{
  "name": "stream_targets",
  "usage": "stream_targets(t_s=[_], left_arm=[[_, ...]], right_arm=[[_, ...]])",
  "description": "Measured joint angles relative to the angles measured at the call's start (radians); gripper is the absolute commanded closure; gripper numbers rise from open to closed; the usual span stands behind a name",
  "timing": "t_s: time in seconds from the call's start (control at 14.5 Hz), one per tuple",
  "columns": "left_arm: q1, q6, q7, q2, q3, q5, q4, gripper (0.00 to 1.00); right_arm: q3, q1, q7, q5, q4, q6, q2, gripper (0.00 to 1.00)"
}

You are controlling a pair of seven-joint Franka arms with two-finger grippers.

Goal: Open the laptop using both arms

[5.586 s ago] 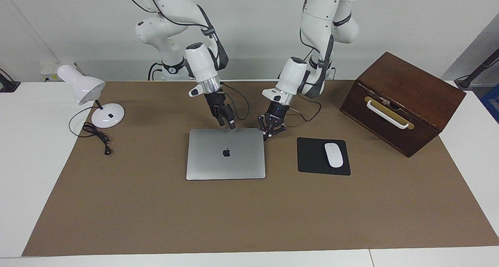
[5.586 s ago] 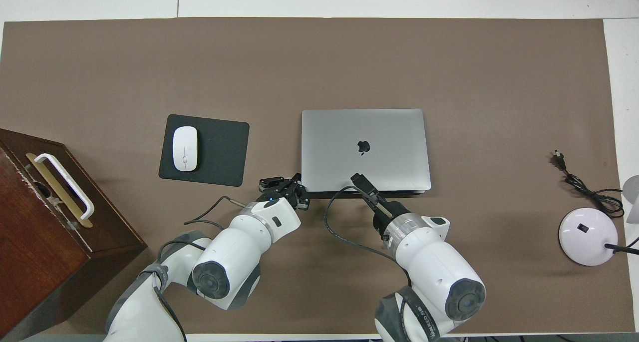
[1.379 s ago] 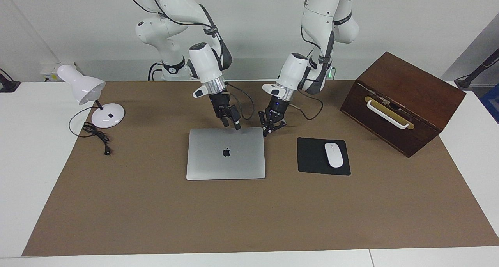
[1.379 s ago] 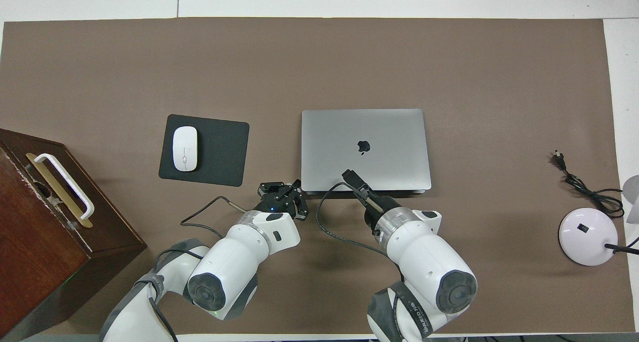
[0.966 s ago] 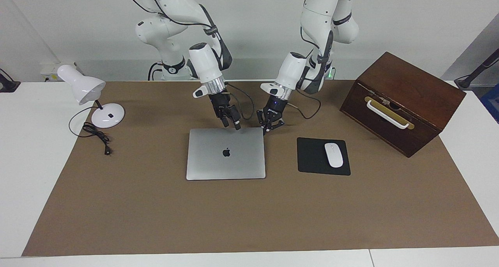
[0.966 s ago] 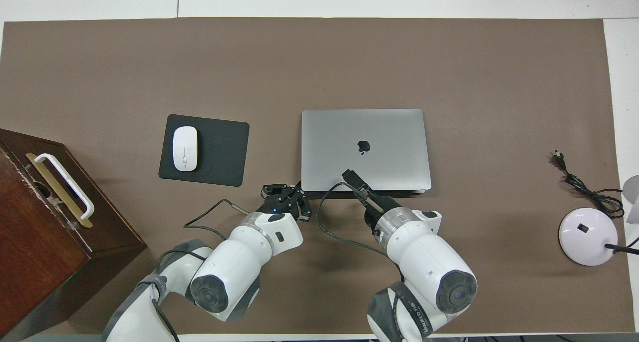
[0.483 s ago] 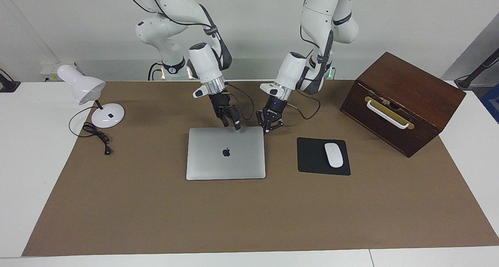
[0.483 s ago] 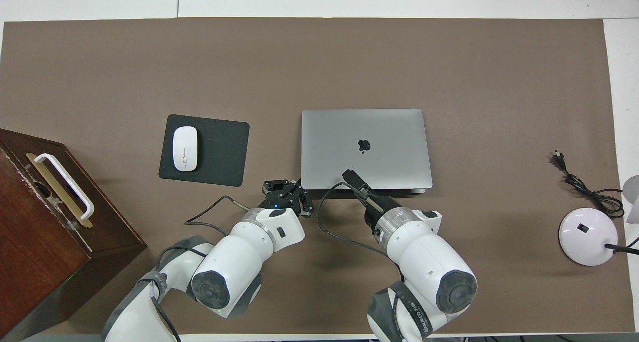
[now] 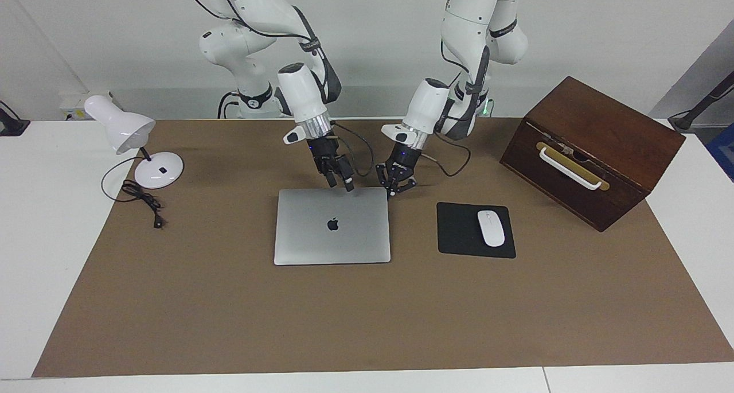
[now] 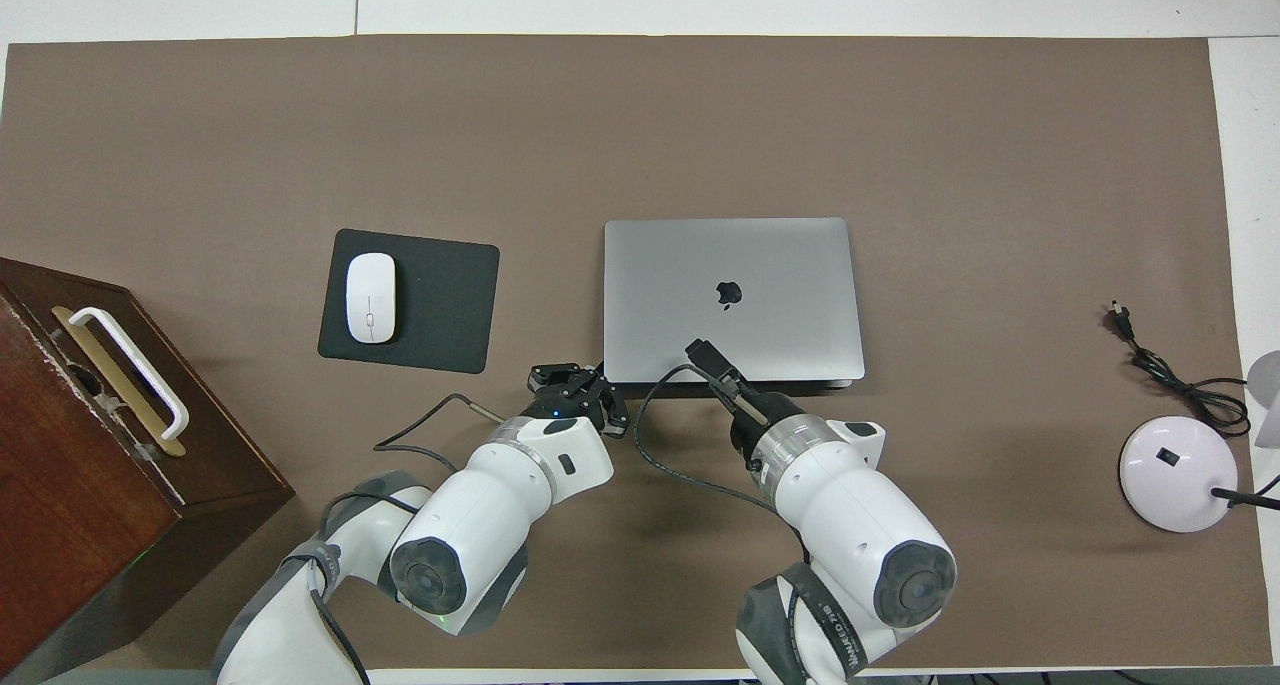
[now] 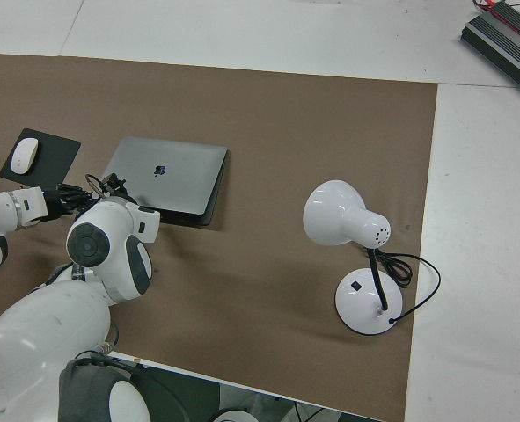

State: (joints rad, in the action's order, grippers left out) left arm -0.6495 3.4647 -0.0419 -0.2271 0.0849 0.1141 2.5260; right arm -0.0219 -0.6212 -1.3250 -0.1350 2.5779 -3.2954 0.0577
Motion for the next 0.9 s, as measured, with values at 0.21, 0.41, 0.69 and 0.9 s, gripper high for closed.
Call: stream_targets(t_s=[0.21, 0.41, 0.69, 0.9], left_arm=[[0.000, 0.000, 0.000, -0.008, 0.000, 0.000, -0.002, 1.00], [0.000, 0.000, 0.000, -0.012, 0.000, 0.000, -0.003, 1.00], [0.000, 0.000, 0.000, -0.012, 0.000, 0.000, -0.003, 1.00], [0.000, 0.000, 0.000, -0.012, 0.000, 0.000, -0.003, 1.00]], right_arm=[[0.000, 0.000, 0.000, 0.000, 0.000, 0.000, 0.000, 0.00], [0.000, 0.000, 0.000, 0.000, 0.000, 0.000, 0.001, 0.00], [-0.001, 0.002, 0.002, 0.000, 0.000, 0.000, 0.001, 0.00], [-0.001, 0.005, 0.016, 0.000, 0.000, 0.000, 0.001, 0.00]])
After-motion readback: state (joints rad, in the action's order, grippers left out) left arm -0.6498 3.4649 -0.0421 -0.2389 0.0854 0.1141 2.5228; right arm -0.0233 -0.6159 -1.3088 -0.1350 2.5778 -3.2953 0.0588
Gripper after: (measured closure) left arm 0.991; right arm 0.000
